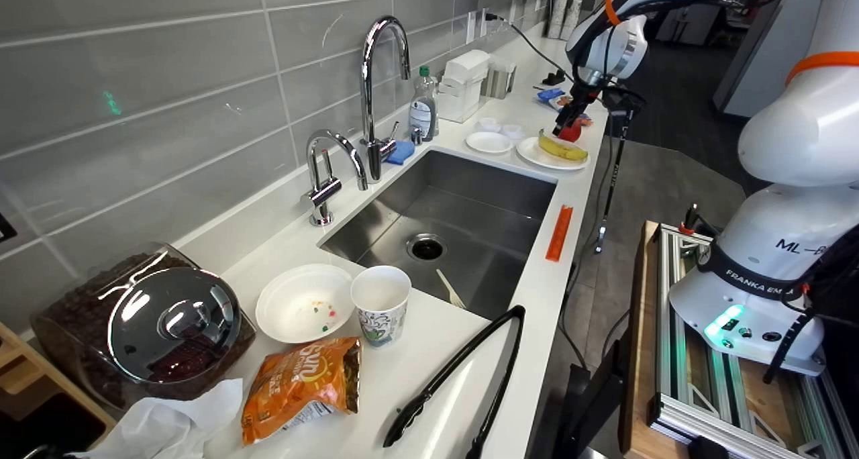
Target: Put the fruits on the white plate in front
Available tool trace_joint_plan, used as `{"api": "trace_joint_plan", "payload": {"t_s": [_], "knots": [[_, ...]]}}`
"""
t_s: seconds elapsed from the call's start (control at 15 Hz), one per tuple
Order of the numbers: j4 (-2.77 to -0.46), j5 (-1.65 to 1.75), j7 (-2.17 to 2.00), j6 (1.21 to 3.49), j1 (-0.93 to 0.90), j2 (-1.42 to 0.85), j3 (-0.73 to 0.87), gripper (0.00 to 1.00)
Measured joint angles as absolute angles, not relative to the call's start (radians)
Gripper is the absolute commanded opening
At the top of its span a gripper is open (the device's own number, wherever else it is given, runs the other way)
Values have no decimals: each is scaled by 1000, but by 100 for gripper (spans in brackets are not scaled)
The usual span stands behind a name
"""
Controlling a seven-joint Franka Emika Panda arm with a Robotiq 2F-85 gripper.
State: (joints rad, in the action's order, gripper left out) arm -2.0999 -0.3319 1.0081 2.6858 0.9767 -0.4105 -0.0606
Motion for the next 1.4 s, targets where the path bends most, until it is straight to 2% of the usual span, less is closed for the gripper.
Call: {"api": "trace_joint_plan", "payload": {"t_s": [0.53,1.4], "knots": [[-2029,-421,831,2758,961,-396,-8,100],[-1776,-154,260,2792,793,-664,208,100]]}}
